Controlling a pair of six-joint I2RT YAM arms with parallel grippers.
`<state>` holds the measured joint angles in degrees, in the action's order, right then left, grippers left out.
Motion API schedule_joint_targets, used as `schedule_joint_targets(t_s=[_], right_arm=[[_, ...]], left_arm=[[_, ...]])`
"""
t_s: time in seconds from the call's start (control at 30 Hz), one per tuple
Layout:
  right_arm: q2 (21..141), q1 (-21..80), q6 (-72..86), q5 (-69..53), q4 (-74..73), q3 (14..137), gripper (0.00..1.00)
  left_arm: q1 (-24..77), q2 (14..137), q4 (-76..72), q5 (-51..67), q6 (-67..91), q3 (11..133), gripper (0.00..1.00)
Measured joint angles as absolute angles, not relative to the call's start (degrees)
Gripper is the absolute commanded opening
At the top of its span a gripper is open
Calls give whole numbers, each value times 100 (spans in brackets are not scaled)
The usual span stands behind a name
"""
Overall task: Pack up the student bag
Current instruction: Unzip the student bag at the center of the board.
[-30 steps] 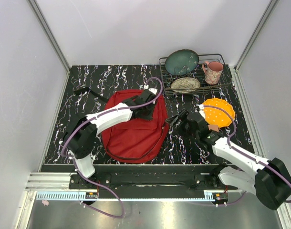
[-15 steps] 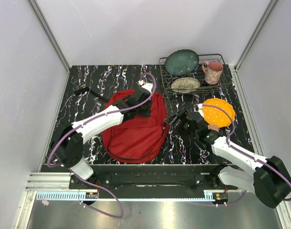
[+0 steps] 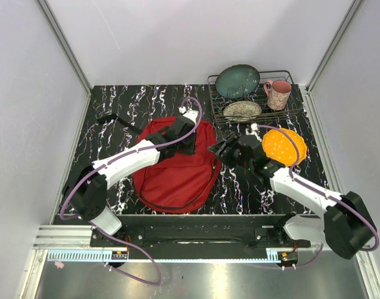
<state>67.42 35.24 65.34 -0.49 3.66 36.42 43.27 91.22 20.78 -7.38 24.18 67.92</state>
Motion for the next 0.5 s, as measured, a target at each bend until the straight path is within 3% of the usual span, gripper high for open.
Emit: schedule_joint_targets(t_s=[0.27, 0.5], right_arm=[[8256, 3433, 6143, -405, 381, 4838, 57], [8687, 3428, 6036, -530, 355, 4912, 54]], left_arm=[[4327, 9006, 2001, -738, 2447, 6775, 0], [4327, 8952, 1977, -755, 2449, 6700, 0]])
